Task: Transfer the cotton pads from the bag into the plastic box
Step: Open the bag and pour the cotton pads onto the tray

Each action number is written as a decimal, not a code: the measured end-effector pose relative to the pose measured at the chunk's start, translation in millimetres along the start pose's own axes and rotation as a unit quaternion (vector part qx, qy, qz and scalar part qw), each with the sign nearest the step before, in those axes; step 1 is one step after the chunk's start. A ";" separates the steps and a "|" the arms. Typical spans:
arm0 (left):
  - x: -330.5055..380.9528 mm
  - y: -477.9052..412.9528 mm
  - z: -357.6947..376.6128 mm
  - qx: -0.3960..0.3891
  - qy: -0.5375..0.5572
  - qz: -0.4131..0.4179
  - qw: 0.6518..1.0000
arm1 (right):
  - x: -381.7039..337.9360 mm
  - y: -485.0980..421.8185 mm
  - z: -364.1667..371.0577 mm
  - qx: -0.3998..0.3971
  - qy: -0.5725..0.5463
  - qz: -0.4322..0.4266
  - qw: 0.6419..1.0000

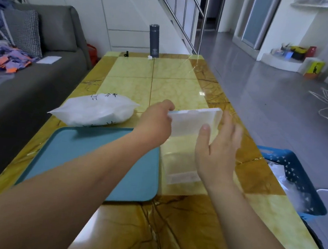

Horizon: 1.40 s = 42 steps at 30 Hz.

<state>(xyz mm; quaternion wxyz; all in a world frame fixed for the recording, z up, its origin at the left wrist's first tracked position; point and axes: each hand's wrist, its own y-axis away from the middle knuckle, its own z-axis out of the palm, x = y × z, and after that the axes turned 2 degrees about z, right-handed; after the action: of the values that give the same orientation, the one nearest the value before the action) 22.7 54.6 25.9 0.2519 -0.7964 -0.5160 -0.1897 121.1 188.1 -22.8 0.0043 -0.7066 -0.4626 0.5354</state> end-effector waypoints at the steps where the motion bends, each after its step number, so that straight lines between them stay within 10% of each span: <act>1: -3.9 -6.0 1.3 0.002 0.031 -0.013 0.999 | -2.9 1.9 5.8 -0.077 0.024 -0.033 0.996; 6: -25.3 -11.4 9.6 -0.016 0.152 -0.067 0.986 | -0.1 11.9 33.2 -0.413 0.248 -0.053 0.874; 19: -142.2 -4.1 -79.0 0.049 -0.117 -0.078 0.989 | -37.4 2.1 90.8 -0.267 0.176 -0.042 0.947; 30: -190.3 -33.1 -68.2 -0.042 -0.245 -0.150 0.957 | -59.3 21.0 125.2 -0.293 0.074 -0.043 0.952; 37: -175.6 -25.7 -66.3 0.045 -0.242 -0.093 0.965 | -66.8 18.3 135.1 -0.305 0.012 -0.033 0.952; 42: -132.3 8.5 -69.0 0.079 -0.225 0.000 0.971 | -83.1 21.4 129.0 -0.336 -0.189 0.165 0.908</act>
<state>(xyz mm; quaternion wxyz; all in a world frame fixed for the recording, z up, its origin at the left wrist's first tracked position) -24.8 -85.6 5.0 0.1918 -0.7961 -0.5729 0.0354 37.0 58.0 -25.9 -0.4091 -0.6183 -0.4840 0.4648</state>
